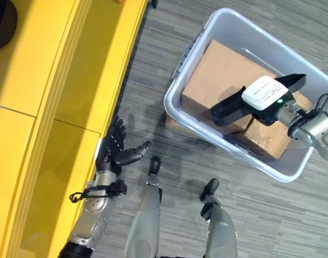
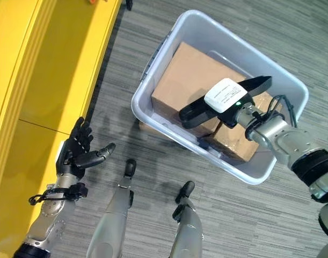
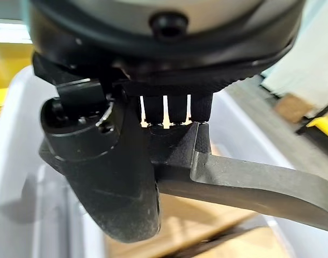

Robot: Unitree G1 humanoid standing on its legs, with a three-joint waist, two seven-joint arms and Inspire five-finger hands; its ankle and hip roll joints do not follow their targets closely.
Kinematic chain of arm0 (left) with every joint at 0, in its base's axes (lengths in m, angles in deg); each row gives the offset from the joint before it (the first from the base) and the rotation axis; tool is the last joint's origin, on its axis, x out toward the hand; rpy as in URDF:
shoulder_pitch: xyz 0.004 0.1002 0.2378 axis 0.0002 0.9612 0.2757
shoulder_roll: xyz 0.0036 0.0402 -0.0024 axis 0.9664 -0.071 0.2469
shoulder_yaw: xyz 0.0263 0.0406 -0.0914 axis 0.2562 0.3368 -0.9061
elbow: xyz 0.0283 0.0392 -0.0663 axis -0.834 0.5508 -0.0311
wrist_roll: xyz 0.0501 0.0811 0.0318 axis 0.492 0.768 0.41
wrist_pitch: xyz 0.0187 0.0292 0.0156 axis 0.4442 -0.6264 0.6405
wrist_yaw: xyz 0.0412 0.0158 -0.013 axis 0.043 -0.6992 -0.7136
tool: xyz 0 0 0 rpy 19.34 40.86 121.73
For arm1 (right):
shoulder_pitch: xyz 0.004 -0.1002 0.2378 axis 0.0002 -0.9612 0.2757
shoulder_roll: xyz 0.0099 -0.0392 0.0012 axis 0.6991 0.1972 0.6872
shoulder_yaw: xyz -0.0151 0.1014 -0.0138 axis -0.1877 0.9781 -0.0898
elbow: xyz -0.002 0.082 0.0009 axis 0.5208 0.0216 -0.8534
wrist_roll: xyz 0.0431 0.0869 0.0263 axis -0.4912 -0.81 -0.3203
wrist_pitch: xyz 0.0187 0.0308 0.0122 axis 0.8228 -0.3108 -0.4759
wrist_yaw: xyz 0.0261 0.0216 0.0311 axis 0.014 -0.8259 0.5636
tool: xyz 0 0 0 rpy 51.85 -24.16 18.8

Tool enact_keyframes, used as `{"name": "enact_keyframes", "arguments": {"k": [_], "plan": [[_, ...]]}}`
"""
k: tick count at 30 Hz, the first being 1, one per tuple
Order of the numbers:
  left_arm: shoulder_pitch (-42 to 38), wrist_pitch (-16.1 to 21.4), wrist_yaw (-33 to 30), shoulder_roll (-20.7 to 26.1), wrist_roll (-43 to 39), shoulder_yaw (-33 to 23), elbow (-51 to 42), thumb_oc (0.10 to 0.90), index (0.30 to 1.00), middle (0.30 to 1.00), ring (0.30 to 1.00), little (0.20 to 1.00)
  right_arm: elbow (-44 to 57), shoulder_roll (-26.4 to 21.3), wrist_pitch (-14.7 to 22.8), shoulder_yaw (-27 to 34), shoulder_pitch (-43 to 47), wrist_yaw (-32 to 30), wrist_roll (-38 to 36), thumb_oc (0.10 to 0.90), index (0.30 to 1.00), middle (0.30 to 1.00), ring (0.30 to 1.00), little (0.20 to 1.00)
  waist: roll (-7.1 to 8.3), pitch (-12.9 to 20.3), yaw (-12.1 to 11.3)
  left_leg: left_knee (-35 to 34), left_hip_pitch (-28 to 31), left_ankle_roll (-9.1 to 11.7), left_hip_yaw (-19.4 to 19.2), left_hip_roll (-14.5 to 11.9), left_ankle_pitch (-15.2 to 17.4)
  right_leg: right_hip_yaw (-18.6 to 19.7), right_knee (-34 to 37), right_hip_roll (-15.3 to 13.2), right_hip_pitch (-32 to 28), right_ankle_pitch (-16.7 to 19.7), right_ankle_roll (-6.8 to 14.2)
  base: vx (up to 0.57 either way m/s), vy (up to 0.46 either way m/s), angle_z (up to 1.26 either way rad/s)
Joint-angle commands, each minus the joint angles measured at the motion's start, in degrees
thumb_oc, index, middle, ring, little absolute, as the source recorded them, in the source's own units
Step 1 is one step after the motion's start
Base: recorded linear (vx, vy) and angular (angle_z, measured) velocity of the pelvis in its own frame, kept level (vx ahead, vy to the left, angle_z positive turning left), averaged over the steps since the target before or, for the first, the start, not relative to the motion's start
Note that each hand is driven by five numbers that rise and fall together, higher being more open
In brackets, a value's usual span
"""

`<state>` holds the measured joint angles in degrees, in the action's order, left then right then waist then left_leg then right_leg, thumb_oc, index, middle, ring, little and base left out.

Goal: Move parts from the plastic box to the shelf.

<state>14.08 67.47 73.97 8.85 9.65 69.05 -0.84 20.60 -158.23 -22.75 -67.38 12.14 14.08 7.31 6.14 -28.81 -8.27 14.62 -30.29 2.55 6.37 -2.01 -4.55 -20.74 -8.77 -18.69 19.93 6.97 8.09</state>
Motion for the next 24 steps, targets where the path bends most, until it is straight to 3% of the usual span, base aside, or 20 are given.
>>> {"name": "enact_keyframes", "arguments": {"k": [1,3,8,9,12,15,19,24], "plan": [[-0.65,3.58,2.02,1.25,1.83,-2.69,-6.49,0.900,1.000,1.000,1.000,1.000,3.37,-5.95,-2.24,7.93,4.48,-3.37,-2.38,0.400,0.300,0.300,0.300,0.300,0.44,0.94,-1.07,-5.47,8.29,1.35,0.81,-4.09,0.99,0.30,-5.72,-1.30,-7.60,-5.00,3.29,0.08,-0.014,-0.15],[0.23,3.24,2.71,1.82,2.88,-3.57,-6.89,0.900,1.000,1.000,1.000,1.000,6.29,-6.67,-1.75,11.91,0.40,-3.23,-2.68,0.400,0.300,0.300,0.300,0.300,0.79,3.85,-0.39,-7.15,11.02,1.55,0.52,-4.83,0.85,-0.16,-3.50,-0.74,-10.50,-4.75,3.48,0.09,-0.015,-0.14],[1.13,3.11,3.14,2.56,4.48,-4.73,-7.26,0.900,1.000,1.000,1.000,1.000,9.60,-6.68,-1.13,17.64,-5.46,-2.87,-3.29,0.400,0.300,0.300,0.300,0.300,1.58,6.97,0.36,-9.03,13.72,1.65,0.01,-5.50,0.34,-0.47,-0.67,0.05,-13.06,-3.92,3.87,0.05,-0.003,-0.10],[1.84,2.97,3.10,3.02,6.66,-5.92,-7.81,0.900,1.000,1.000,1.000,1.000,11.00,-6.30,-0.76,20.35,-8.56,-2.32,-3.61,0.400,0.300,0.300,0.300,0.300,1.96,9.15,0.80,-10.31,15.50,1.69,-0.46,-5.86,0.28,-0.54,1.01,0.58,-14.63,-3.50,4.15,0.10,-0.003,-0.11],[2.05,2.90,2.70,3.35,9.59,-6.54,-8.70,0.900,1.000,1.000,1.000,1.000,13.56,-5.25,-0.18,24.17,-12.43,-1.47,-5.33,0.400,0.300,0.300,0.300,0.300,2.62,11.14,1.26,-12.10,17.70,1.91,-1.28,-6.45,0.06,-0.37,2.97,1.38,-16.28,-2.84,4.48,0.07,-0.002,-0.09],[4.10,2.60,3.71,3.59,13.19,-7.27,-10.26,0.900,1.000,1.000,1.000,1.000,17.12,-2.79,1.14,29.43,-17.46,-0.74,-7.14,0.400,0.300,0.300,0.300,0.300,3.04,15.17,2.24,-14.69,20.88,2.09,-2.96,-7.27,-0.03,0.65,5.73,2.47,-18.10,-1.92,4.95,0.08,0.006,-0.17],[4.04,2.70,4.09,4.31,15.49,-7.21,-10.94,0.900,1.000,1.000,1.000,1.000,19.94,-0.98,1.98,31.85,-19.95,-0.25,-7.70,0.400,0.300,0.300,0.300,0.300,3.16,17.77,2.62,-17.03,23.28,2.43,-4.33,-7.89,-0.48,1.85,7.55,3.26,-19.16,-1.40,5.04,0.04,0.017,-0.34],[0.65,4.01,1.91,5.81,25.48,-6.04,-12.91,0.900,1.000,1.000,1.000,1.000,23.22,4.53,3.76,32.41,-19.92,0.68,-10.55,0.400,0.300,0.300,0.300,0.300,3.10,22.22,4.42,-19.31,27.18,3.11,-6.52,-9.54,-0.51,3.72,9.35,4.43,-21.08,-1.42,4.95,0.06,0.010,-0.29]]}}
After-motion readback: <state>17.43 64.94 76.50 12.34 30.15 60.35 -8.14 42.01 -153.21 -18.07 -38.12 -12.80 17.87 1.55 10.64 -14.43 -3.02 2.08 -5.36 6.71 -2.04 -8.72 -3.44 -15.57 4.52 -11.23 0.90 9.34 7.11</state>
